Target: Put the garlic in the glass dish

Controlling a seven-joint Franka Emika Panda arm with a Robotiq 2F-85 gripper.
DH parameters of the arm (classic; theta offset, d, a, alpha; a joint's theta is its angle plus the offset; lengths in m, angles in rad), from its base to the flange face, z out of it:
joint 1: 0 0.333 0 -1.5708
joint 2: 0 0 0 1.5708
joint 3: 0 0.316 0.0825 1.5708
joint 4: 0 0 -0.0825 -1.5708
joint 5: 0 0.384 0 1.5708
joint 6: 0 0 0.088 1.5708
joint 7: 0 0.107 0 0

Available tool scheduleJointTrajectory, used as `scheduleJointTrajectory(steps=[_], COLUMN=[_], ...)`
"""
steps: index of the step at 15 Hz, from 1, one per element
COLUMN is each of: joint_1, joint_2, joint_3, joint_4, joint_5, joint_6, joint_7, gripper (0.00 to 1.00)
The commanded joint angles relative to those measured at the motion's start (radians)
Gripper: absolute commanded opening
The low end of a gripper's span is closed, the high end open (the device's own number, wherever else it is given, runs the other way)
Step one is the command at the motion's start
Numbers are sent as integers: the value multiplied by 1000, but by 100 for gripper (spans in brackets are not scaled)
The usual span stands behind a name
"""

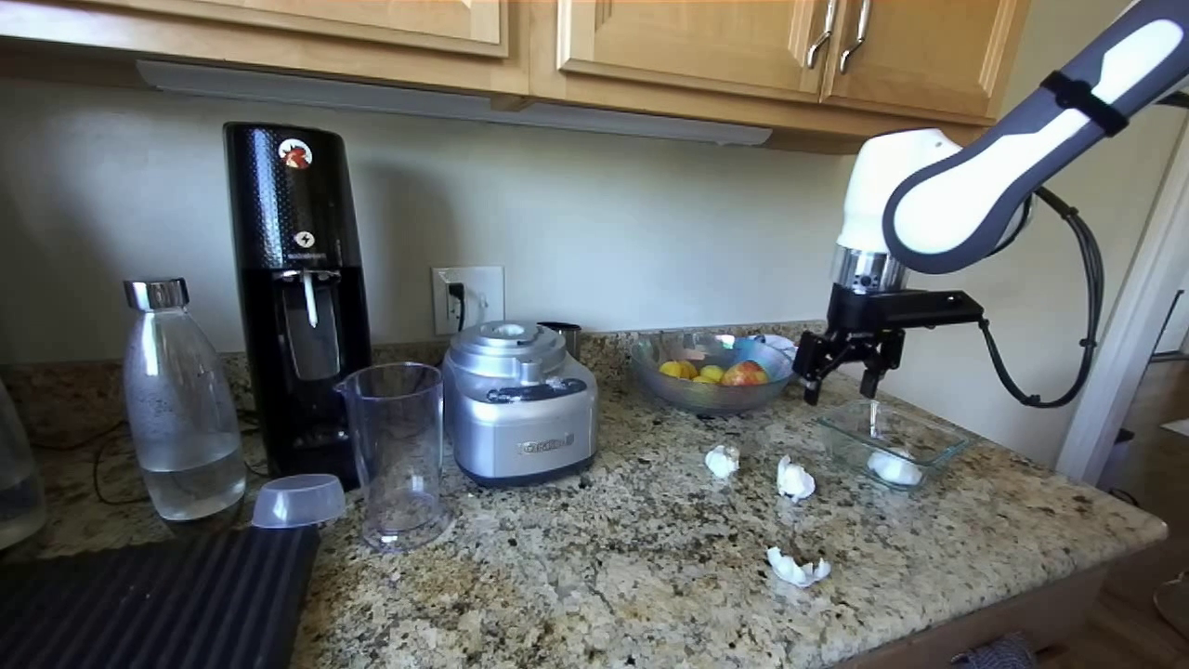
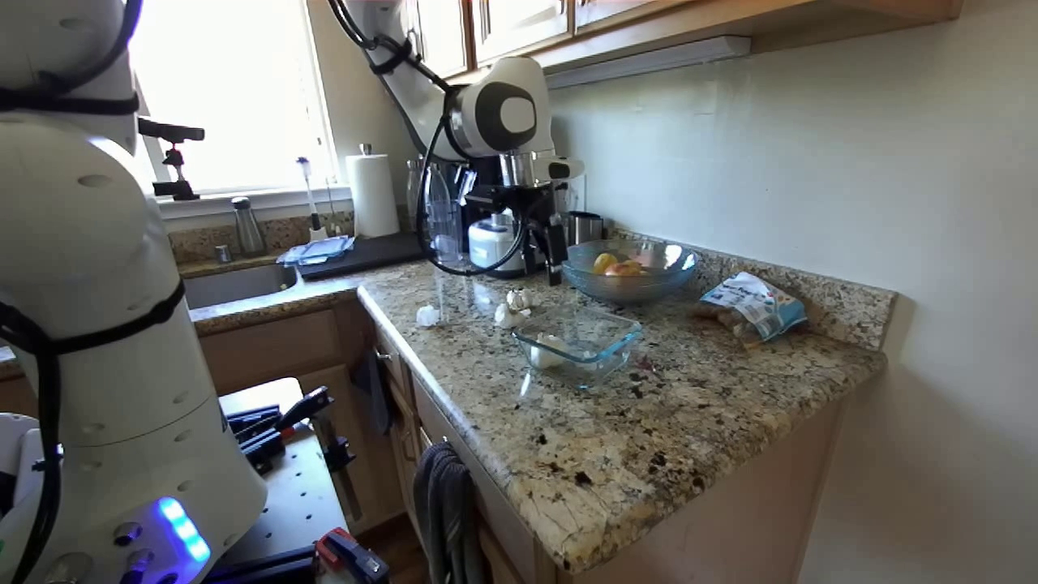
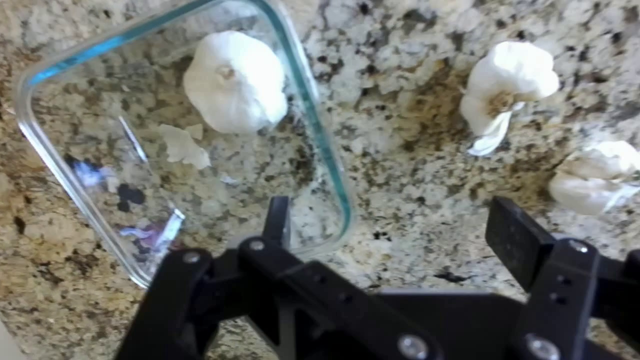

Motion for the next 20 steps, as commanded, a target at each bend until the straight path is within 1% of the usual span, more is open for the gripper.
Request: scheduleJointTrajectory(steps=[1,4,6,9,12,16,17,18,20], joint_1=[21,28,32,45,45,51,52,54,52], joint_2=[-26,38,85,158,229,270,275,278,276], joint_3=[54,98,109,98,91,76,73,68,62], joint_4=[-7,29,57,88,129,157,158,157,149], joint_5=[41,99,125,112,121,118,117,113,112], joint_6=[-26,-24,-44,-35,-35,-41,-41,-40,-34], joint_7=[-33,-85,-93,-74,-86,-80,-79,-75,-78], gripper=[100,100,100,100,100,100,96,73,70])
